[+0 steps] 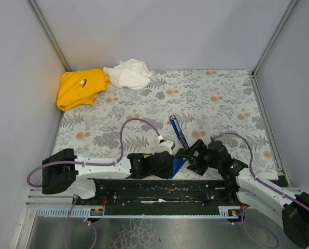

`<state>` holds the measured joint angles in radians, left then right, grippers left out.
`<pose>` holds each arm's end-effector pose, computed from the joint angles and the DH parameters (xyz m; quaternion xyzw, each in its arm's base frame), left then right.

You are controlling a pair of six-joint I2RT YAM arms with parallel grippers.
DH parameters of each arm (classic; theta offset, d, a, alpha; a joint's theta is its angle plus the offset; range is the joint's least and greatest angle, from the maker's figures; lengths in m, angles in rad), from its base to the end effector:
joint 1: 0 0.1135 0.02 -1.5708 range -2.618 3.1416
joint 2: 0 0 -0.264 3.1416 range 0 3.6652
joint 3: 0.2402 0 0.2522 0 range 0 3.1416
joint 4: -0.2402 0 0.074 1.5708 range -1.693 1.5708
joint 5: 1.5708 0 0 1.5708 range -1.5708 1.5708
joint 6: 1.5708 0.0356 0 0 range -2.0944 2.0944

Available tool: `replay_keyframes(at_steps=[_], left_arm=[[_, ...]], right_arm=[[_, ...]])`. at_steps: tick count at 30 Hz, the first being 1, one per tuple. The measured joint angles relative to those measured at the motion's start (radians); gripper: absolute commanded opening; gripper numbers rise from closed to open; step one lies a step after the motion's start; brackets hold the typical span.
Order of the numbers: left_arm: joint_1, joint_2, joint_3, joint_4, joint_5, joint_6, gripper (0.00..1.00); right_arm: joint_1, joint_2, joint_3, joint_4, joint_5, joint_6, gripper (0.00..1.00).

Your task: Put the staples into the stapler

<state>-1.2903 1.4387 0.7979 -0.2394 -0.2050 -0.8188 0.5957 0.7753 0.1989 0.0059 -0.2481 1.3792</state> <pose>0.0864 -0.2736 0.1929 0.1850 0.9182 -0.2453 0.2499 0.1282 0.0975 0.1565 0.2776 0.8275 0.4570 0.1715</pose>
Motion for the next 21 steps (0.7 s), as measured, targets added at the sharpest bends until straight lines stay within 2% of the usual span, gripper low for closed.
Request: replay_keyframes(at_steps=[12,14,16,19,20,21], left_arm=[[0.000,-0.036,-0.041,0.029,0.043,-0.041,0.00],[0.000,-0.043,-0.053,0.041,0.057,-0.041,0.00],[0.000,-0.048,-0.060,0.053,0.075,-0.041,0.00],[0.000,-0.050,-0.065,0.062,0.094,-0.041,0.00],[0.000,-0.050,-0.067,0.064,0.098,-0.041,0.00],[0.001,-0.051,-0.068,0.065,0.098,-0.042,0.00]], right_arm=[[0.075,0.182,-0.013,0.148,0.072,0.104,1.00],[0.083,0.209,-0.012,0.185,0.085,0.121,0.94],[0.091,0.229,-0.013,0.214,0.101,0.136,0.68],[0.103,0.248,-0.018,0.241,0.129,0.157,0.17],[0.106,0.248,-0.022,0.248,0.137,0.167,0.03],[0.108,0.247,-0.026,0.251,0.144,0.166,0.00]])
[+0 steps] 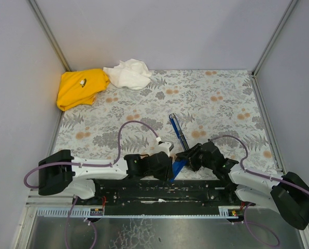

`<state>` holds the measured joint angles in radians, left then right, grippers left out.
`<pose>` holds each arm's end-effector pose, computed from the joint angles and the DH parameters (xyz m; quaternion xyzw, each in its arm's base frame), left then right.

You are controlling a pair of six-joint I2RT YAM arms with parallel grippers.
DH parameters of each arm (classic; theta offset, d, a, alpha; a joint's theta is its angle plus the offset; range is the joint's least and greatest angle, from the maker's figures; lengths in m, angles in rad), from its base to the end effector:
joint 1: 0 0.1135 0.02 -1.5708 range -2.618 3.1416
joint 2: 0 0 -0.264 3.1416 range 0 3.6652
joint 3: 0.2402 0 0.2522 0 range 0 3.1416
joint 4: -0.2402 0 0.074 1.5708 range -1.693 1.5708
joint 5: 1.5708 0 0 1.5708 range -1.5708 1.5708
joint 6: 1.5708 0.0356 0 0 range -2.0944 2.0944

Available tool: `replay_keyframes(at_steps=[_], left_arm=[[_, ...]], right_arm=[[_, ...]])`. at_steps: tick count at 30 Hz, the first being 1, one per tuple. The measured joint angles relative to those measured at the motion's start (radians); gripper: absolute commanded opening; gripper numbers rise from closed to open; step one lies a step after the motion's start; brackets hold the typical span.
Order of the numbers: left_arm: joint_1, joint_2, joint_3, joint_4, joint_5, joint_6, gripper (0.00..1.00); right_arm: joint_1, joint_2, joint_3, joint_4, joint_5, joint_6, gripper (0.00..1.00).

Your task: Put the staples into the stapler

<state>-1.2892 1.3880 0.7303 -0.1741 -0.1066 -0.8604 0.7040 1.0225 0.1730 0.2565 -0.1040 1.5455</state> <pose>0.0804 -0.2643 0.1900 0.1793 0.9140 -0.2935 0.2153 0.1348 0.1193 0.1333 0.3378 0.8147 0.4429 0.1609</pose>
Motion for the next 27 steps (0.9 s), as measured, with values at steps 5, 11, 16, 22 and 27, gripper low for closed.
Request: replay_keyframes(at_steps=[5,11,16,22,27], left_arm=[[0.000,-0.002,0.000,0.006,-0.001,0.001,0.00],[-0.001,-0.005,0.005,0.008,-0.036,0.002,0.00],[-0.002,-0.022,0.025,-0.046,-0.139,-0.004,0.00],[0.070,-0.033,0.032,-0.110,-0.268,0.005,0.00],[0.197,-0.077,0.016,-0.124,-0.383,0.066,0.00]], right_arm=[[0.009,-0.046,-0.015,0.001,0.034,0.019,0.00],[0.011,-0.086,-0.016,-0.024,0.060,0.016,0.85],[0.011,-0.127,-0.002,-0.044,0.088,-0.024,0.99],[0.011,-0.225,0.060,-0.128,0.137,-0.151,1.00],[0.011,-0.273,0.180,-0.243,0.174,-0.337,1.00]])
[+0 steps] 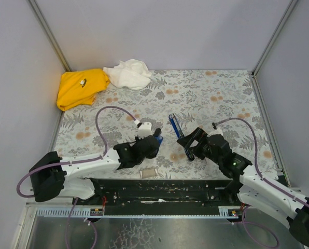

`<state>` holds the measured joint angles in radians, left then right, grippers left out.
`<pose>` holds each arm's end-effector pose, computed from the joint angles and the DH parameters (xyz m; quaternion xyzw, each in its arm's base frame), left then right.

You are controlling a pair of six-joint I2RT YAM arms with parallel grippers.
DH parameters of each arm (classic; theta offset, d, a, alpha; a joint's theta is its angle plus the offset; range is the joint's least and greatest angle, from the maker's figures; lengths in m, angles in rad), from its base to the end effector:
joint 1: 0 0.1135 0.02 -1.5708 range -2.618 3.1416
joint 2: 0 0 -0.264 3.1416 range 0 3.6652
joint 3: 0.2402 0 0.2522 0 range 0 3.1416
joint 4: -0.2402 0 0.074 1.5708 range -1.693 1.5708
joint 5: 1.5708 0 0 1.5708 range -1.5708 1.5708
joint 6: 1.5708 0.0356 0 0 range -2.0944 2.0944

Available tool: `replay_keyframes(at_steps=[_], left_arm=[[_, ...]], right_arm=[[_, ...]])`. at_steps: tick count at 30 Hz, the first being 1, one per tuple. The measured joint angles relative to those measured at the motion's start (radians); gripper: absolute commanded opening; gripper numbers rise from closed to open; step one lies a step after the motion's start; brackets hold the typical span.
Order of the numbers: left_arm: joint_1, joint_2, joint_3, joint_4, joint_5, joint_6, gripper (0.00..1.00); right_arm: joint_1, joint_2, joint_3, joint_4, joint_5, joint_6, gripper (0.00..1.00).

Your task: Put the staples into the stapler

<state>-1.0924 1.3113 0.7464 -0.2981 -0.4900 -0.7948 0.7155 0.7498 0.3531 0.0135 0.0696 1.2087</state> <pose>0.1345 -0.2229 0.2081 0.0518 0.9124 -0.1387 0.3815 0.1356 0.1146 0.2132 0.2211 0.7985 0.4423 0.3434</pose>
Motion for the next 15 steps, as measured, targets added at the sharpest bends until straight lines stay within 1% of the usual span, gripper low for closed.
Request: replay_keyframes(at_steps=[2,5,10,11,14,15], left_arm=[[0.051,-0.017,-0.011,0.009,-0.021,0.023,0.00],[0.166,-0.019,-0.046,0.050,-0.049,0.080,0.00],[0.328,0.070,-0.051,0.103,-0.071,0.164,0.00],[0.349,0.095,-0.049,0.111,-0.071,0.178,0.01],[0.396,0.169,-0.029,0.123,-0.059,0.214,0.16],[0.410,0.190,-0.021,0.126,-0.048,0.222,0.21]], right_arm=[[0.000,0.001,0.048,-0.048,0.013,-0.075,1.00],[0.000,0.018,0.108,-0.119,0.032,-0.183,0.99],[0.000,0.103,0.179,-0.200,0.064,-0.356,0.99],[0.000,0.127,0.188,-0.212,0.074,-0.388,0.98],[-0.001,0.218,0.215,-0.229,0.103,-0.481,0.93],[-0.002,0.247,0.223,-0.230,0.109,-0.506,0.90]])
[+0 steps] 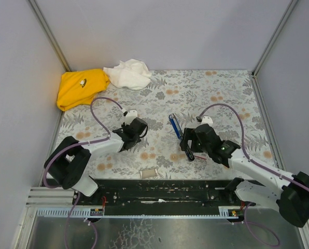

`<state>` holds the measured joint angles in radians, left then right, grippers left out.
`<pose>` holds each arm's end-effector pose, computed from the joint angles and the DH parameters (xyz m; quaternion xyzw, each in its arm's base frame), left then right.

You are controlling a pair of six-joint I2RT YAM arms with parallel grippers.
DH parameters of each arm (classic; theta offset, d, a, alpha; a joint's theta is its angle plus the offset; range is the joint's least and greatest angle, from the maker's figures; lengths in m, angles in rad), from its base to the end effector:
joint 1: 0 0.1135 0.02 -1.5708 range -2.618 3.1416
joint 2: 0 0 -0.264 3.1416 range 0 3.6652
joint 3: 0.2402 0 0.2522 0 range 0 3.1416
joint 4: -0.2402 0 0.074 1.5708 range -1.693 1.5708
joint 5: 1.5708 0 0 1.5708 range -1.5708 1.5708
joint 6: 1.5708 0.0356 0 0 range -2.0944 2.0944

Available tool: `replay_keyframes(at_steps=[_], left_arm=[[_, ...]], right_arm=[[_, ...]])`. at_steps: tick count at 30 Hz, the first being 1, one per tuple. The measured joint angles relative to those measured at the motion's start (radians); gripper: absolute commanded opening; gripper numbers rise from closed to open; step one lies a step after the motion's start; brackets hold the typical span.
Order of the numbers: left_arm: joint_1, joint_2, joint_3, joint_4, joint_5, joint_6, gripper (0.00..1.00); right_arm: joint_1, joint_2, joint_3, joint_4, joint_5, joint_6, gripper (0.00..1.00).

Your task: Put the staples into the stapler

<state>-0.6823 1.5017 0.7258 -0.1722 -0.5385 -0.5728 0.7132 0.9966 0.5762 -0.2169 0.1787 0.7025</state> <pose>0.2285 -0.1622 0.1632 -0.0311 0.9207 0.0316 0.3877 0.1647 0.1341 0.2251 0.0354 0.8897 0.2309 0.3923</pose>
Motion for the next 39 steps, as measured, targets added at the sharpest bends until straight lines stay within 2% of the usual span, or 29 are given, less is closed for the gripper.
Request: replay_keyframes(at_steps=[6,12,20,25,28,34,39], left_arm=[[0.042,0.041,0.019,0.009,0.072,0.029,0.59],[0.044,0.011,0.021,0.014,0.116,0.045,0.83],[0.044,-0.083,0.083,0.009,0.182,0.085,0.88],[0.042,-0.061,0.204,0.031,0.313,0.157,0.88],[0.028,0.022,0.315,0.051,0.381,0.203,0.87],[-0.050,0.286,0.575,0.095,0.514,0.288,0.87],[-0.076,0.497,0.729,0.111,0.614,0.354,0.87]], right_arm=[[-0.010,0.168,0.051,0.000,0.023,-0.133,0.83],[-0.010,0.271,0.064,-0.001,0.011,-0.221,0.81],[-0.014,0.336,0.064,-0.039,0.013,-0.286,0.68],[-0.060,0.404,0.113,-0.085,0.032,-0.288,0.66],[-0.111,0.424,0.129,-0.098,0.050,-0.285,0.66],[-0.175,0.425,0.141,-0.135,0.084,-0.281,0.71],[-0.269,0.433,0.175,-0.137,0.092,-0.286,0.72]])
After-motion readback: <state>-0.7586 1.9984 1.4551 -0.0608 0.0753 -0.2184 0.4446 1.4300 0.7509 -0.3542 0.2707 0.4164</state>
